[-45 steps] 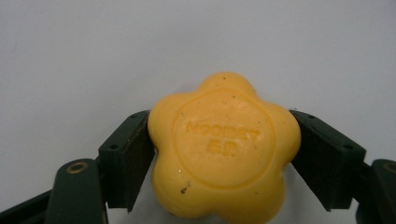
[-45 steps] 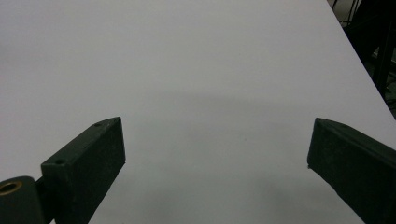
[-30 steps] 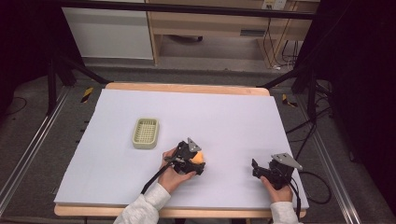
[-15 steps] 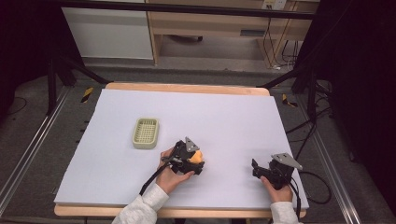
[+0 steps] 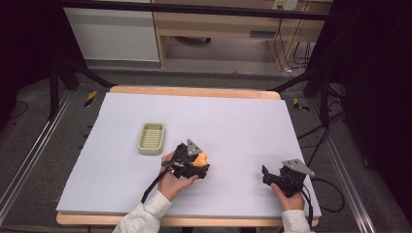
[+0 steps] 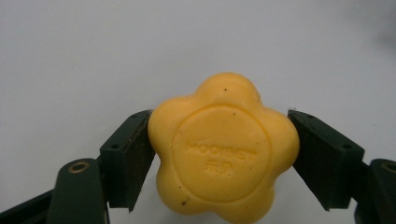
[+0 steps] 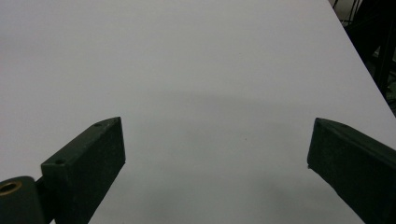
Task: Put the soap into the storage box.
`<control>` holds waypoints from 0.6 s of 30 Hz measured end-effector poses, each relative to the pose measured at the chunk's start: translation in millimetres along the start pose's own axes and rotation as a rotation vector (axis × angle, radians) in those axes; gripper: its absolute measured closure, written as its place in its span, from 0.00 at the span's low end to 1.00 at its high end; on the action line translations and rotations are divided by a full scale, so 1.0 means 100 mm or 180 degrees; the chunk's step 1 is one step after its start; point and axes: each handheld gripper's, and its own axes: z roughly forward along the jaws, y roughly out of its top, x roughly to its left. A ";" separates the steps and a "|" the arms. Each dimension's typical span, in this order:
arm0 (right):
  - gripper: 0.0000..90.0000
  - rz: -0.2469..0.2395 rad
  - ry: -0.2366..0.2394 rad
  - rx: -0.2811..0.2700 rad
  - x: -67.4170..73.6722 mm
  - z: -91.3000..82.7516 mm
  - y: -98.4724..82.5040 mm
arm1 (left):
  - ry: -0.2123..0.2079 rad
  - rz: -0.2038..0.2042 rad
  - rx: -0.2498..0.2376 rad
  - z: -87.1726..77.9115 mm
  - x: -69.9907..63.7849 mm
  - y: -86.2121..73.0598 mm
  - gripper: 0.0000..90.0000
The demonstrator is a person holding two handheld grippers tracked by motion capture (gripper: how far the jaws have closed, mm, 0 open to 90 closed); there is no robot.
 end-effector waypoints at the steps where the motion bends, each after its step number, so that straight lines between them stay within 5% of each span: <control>1: 0.05 0.0001 0.0001 0.0001 0.00 0.00 0.00 | 0.0009 -0.0004 -0.0007 -0.01 0.01 0.00 0.28; 18: 0.05 0.0008 0.0000 0.0011 0.00 0.00 0.00 | 0.0113 -0.0052 -0.0159 -0.25 0.16 0.06 0.28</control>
